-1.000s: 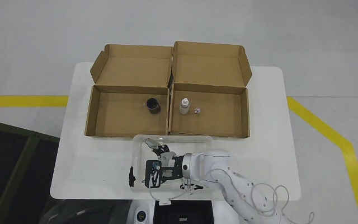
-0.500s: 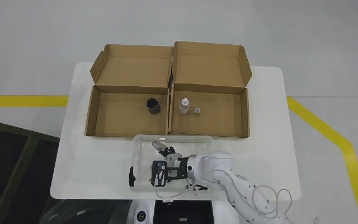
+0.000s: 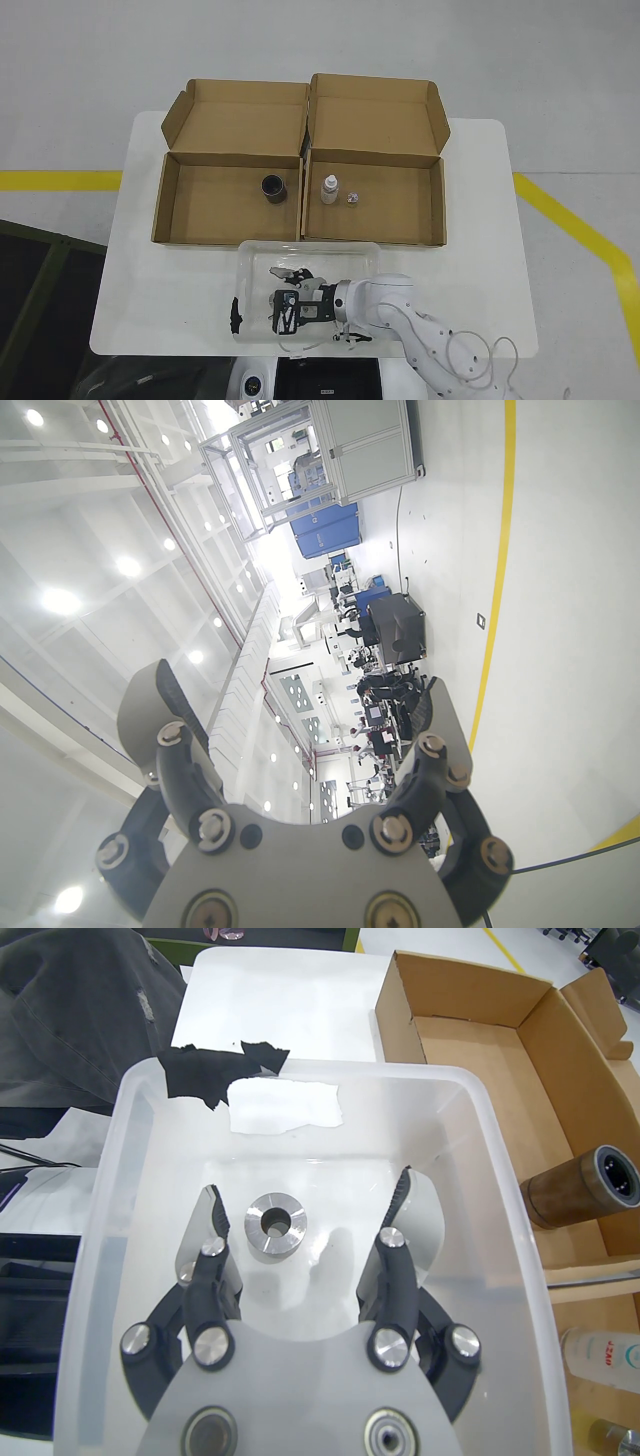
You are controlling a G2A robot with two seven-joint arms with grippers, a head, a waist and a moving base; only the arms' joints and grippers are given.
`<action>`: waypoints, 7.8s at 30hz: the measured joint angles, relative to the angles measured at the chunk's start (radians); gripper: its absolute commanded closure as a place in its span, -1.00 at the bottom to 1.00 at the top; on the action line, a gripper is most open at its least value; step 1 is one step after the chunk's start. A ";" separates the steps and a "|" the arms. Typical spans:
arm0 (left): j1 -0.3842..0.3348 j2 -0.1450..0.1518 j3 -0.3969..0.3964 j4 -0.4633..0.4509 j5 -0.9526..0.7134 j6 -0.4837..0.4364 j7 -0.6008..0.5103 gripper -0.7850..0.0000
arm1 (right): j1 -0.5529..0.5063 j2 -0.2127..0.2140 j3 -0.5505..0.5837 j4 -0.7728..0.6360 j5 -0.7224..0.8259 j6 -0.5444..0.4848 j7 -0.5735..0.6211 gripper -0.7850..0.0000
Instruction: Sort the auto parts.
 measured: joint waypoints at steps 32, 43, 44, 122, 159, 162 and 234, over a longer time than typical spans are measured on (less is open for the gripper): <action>0.000 0.000 0.000 0.000 0.000 0.000 0.000 -1.00 | 0.087 -0.017 -0.090 0.159 0.023 0.023 -0.011 0.37; 0.000 0.000 0.000 0.000 0.000 0.000 0.000 -1.00 | 0.092 -0.011 -0.070 0.126 0.063 0.006 -0.037 1.00; 0.000 0.000 0.000 0.000 0.000 0.000 0.000 -1.00 | 0.090 -0.009 -0.063 0.116 0.068 0.006 -0.041 1.00; 0.000 0.000 0.000 0.000 0.000 0.000 0.000 -1.00 | 0.221 -0.017 0.044 0.009 0.177 0.278 -0.227 1.00; 0.000 0.000 0.000 0.000 0.000 0.000 0.000 -1.00 | 0.582 -0.161 -0.189 0.476 0.313 0.162 0.025 1.00; 0.000 0.000 0.000 0.000 0.000 0.000 0.000 -1.00 | 0.593 -0.169 -0.197 0.502 0.311 0.156 0.039 1.00; 0.000 0.000 0.000 0.000 0.000 0.000 0.000 -1.00 | 0.440 -0.158 0.000 0.193 0.150 0.015 0.048 -0.11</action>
